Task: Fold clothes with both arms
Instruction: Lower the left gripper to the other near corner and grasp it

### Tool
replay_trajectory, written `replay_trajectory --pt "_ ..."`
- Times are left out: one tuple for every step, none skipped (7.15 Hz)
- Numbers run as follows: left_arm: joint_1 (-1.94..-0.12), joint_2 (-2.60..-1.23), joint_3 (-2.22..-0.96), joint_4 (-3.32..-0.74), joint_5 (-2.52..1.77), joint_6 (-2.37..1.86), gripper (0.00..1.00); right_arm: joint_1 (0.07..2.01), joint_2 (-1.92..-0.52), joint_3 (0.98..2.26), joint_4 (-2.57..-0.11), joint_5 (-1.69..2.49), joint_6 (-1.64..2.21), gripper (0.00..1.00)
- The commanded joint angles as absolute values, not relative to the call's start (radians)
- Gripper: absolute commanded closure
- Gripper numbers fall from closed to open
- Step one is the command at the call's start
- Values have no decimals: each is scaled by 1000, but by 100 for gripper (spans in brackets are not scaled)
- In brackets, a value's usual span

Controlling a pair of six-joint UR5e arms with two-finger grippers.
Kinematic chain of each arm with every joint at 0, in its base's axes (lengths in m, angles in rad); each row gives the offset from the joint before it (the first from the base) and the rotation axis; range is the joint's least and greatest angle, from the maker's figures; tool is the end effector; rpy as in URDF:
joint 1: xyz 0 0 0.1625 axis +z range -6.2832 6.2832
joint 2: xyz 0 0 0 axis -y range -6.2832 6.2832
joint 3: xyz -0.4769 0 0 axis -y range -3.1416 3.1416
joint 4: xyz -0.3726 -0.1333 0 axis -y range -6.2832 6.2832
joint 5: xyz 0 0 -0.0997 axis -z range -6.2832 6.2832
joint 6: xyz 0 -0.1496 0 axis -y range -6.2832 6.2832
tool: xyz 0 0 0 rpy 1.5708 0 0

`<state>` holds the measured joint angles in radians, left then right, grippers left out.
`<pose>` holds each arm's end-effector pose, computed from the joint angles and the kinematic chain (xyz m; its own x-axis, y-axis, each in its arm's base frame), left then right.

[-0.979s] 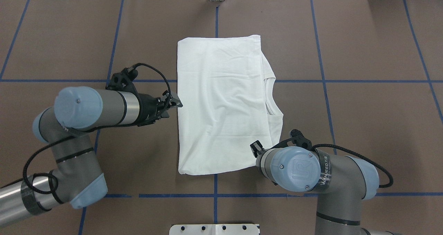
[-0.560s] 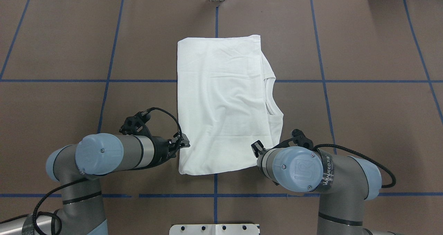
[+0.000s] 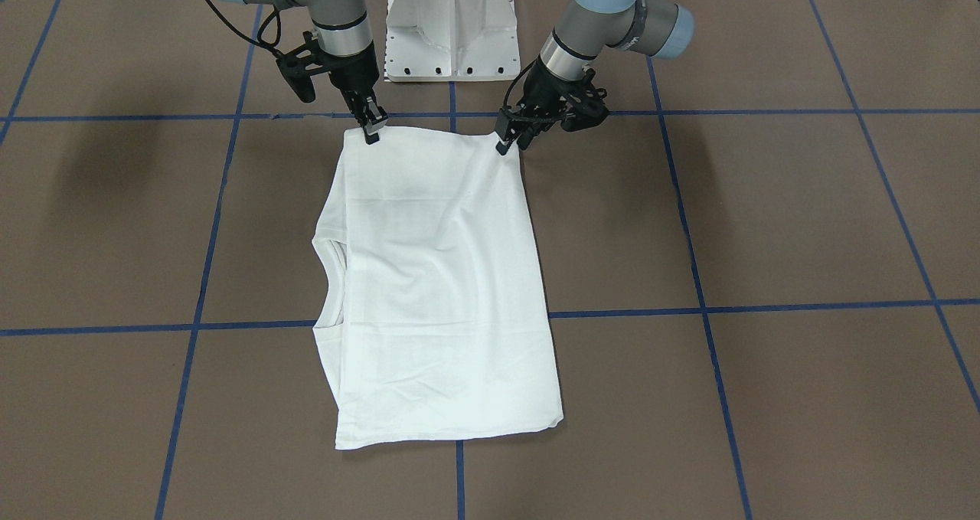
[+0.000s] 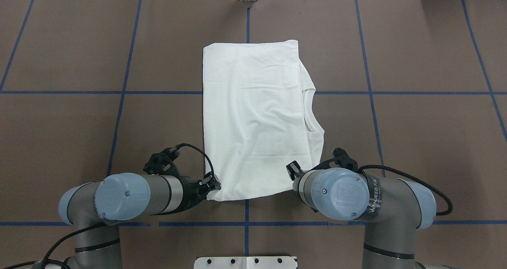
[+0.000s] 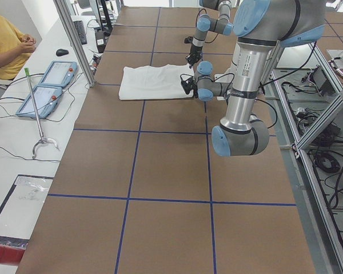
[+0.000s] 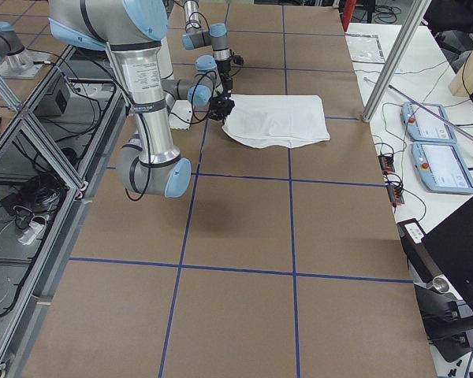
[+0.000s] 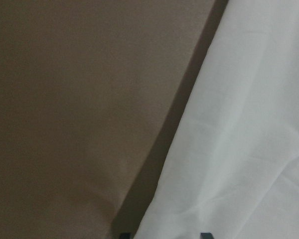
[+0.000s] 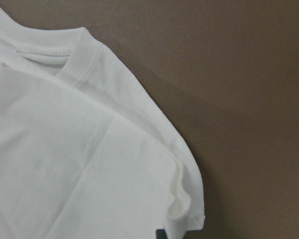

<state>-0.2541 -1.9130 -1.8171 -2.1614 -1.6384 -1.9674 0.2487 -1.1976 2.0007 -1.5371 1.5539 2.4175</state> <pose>0.5943 -0.2816 0.3697 0.2673 -0.4676 -0.8426 0.3183 0.8681 -0.3808 -0.5583 -0.2819 0.3647 0.2366 0.8329 0.5004 -0.6574 0.5164 -0.5487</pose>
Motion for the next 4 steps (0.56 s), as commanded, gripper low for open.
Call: replay_trajectory --pt "-245 -1913 -1818 -2142 -1640 -1968 52 249 -1193 2002 -1537 1554 2418 100" --pt "-244 -1913 -1818 -2140 -1640 -1968 51 249 -1192 2002 -1537 1554 2418 100" --pt "-244 -1913 -1818 -2140 -1640 -1968 74 249 -1193 2003 -1537 1554 2418 100" --pt "-244 -1916 -1818 -2137 -1640 -1967 100 249 -1196 2012 -1537 1554 2418 100"
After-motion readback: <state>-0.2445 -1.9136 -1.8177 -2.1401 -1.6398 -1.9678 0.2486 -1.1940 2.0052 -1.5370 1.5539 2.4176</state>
